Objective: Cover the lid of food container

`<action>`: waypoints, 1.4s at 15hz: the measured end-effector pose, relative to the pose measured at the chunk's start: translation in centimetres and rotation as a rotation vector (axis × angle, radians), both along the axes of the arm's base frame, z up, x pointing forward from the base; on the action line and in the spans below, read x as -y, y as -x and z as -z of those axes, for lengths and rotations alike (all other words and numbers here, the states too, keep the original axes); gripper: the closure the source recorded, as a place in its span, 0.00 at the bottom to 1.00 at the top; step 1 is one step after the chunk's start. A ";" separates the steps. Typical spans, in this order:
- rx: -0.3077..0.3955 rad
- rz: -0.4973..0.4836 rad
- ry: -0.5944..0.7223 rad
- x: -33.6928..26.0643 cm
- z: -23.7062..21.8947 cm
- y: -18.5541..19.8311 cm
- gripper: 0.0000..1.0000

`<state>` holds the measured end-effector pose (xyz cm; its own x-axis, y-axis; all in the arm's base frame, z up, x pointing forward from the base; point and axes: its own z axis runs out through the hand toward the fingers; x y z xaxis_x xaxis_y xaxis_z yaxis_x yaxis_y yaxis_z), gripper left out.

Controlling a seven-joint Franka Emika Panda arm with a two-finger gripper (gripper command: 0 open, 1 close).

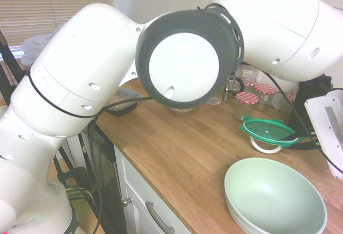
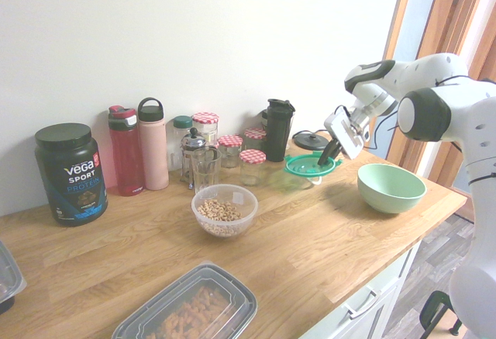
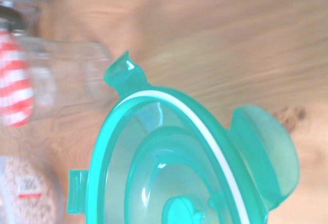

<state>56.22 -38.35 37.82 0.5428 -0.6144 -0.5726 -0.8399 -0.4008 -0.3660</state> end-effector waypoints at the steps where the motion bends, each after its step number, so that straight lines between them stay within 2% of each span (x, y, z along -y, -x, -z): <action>1: -0.017 -0.012 0.061 -0.4 -2.2 0.1 1.00; 5: -0.053 -0.101 0.335 -4.8 -12.4 1.0 1.00; 8: -0.058 -0.161 0.553 -12.2 -21.7 2.4 1.00; 10: -0.061 -0.198 0.704 -18.9 -25.2 3.0 1.00; 12: -0.052 -0.225 0.852 -25.2 -25.2 2.4 1.00; 14: -0.044 -0.256 0.999 -30.9 -22.7 1.7 1.00; 17: -0.039 -0.290 1.212 -36.1 -20.1 1.6 1.00; 21: 0.042 -0.288 1.467 -43.9 -19.1 1.4 1.00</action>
